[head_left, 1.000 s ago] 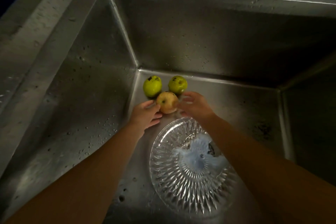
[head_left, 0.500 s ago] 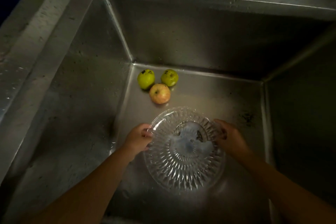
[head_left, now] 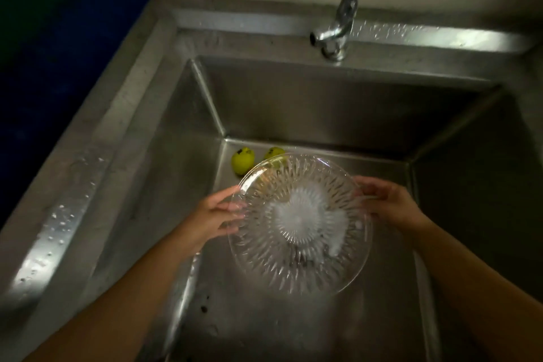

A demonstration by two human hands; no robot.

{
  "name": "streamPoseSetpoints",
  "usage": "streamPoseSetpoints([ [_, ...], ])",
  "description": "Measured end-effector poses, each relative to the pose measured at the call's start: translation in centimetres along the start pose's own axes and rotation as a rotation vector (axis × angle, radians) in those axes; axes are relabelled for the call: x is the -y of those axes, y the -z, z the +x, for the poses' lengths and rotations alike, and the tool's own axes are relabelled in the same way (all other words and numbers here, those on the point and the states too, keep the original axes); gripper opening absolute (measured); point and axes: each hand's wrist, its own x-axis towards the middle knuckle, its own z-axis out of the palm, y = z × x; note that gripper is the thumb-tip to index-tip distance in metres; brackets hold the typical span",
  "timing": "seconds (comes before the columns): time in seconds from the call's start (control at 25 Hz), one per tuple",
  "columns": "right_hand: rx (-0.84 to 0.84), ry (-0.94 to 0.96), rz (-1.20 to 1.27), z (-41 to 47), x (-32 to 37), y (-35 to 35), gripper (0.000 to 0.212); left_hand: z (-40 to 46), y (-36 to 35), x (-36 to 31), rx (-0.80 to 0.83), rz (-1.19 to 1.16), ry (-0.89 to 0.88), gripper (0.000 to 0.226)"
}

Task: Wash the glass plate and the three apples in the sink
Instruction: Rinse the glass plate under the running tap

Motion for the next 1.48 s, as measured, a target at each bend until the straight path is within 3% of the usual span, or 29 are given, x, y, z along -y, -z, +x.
streamPoseSetpoints([
  [0.16,-0.043,0.015,0.070,-1.0,7.3,0.9,0.040,-2.8,0.8,-4.6,0.129,-0.095,-0.036,0.064],
  [0.4,-0.295,0.028,0.121,0.5,18.1,0.0,0.030,-5.5,2.1,-8.7,0.046,-0.207,-0.169,0.062],
  [0.56,-0.105,-0.125,0.491,1.1,23.2,-2.4,0.038,-6.8,2.9,-9.0,-0.060,-0.229,-0.212,0.062],
  [0.8,-0.086,-0.266,0.323,1.5,25.6,-3.7,0.029,-7.6,3.4,-8.9,-0.114,-0.247,-0.202,0.065],
  [1.0,0.002,-0.267,0.476,2.1,29.5,-2.6,0.030,-7.5,2.4,-8.5,-0.136,-0.257,-0.183,0.067],
  [1.12,0.005,-0.177,0.253,0.8,28.3,-2.5,0.034,-7.5,1.4,-8.8,-0.106,-0.278,-0.181,0.065],
  [1.2,-0.092,-0.131,-0.059,-1.3,24.7,-2.5,0.022,-7.8,0.8,-9.2,-0.091,-0.271,-0.195,0.063],
  [1.24,-0.106,-0.134,-0.102,-2.6,22.6,-2.4,0.019,-8.1,0.6,-9.7,-0.088,-0.262,-0.210,0.063],
  [1.4,-0.014,-0.083,0.089,-4.3,15.6,-3.2,0.019,-9.5,1.6,-14.1,-0.100,0.011,-0.244,0.064],
  [1.48,0.039,-0.210,0.274,-4.0,13.1,-4.5,0.024,-10.1,2.2,-17.1,-0.100,0.196,-0.221,0.058],
])
